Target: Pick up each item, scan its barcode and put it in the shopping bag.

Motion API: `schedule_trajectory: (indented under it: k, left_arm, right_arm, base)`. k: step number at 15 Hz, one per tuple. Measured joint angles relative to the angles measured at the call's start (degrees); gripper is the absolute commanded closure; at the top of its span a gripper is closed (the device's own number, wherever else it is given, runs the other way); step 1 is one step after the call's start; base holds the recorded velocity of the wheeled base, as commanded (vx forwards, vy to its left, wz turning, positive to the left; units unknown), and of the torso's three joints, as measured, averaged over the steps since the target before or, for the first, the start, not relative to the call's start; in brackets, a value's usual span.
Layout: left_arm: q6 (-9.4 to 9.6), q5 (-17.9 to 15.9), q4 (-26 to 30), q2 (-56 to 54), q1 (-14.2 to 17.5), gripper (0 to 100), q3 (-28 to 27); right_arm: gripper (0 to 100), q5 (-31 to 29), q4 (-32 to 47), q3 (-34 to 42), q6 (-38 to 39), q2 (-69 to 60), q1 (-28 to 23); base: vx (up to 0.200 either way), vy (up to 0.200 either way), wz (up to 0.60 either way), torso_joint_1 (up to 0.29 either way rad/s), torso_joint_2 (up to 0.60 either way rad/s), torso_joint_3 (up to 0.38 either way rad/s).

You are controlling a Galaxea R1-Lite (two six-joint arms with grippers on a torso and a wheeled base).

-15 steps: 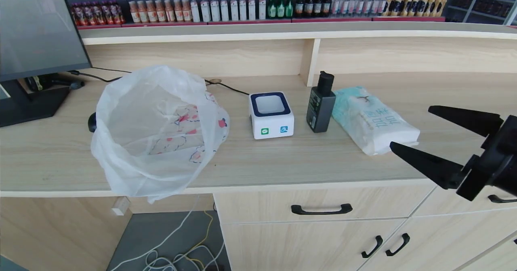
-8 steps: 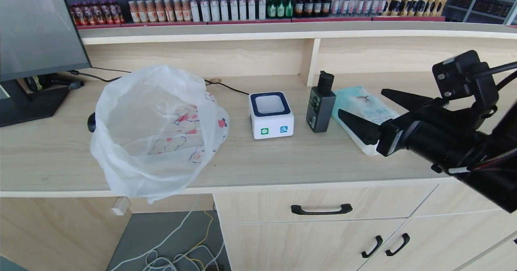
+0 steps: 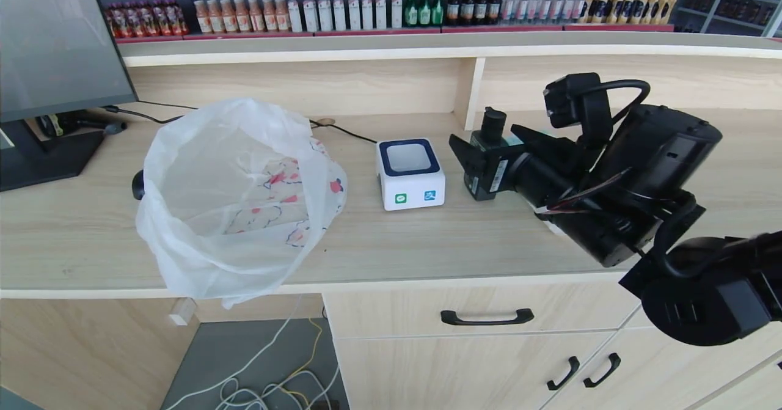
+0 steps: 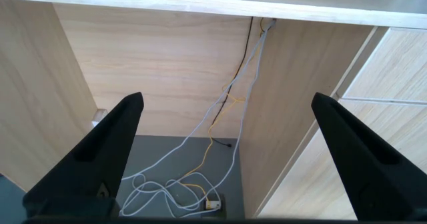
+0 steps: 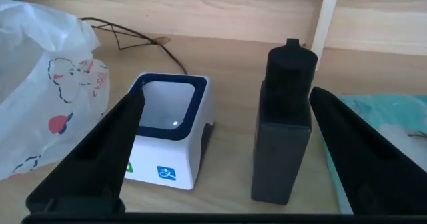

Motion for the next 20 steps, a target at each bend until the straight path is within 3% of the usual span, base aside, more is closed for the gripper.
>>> schedule_trajectory:
  k: [7, 20]
  left_arm:
    - [0.0, 0.0, 0.0, 0.0, 0.0, 0, 0.0]
    - [-0.01, 0.0, 0.0, 0.0, 0.0, 0, 0.0]
  right_arm:
    - [0, -5.6, 1.4, -8.3, 0.5, 4.4, 0.0]
    - [0, -6.1, 1.3, -8.9, 5.5, 8.4, -2.2]
  base:
    - [0.0, 0.0, 0.0, 0.0, 0.0, 0.0]
    - [0.0, 0.0, 0.0, 0.0, 0.0, 0.0]
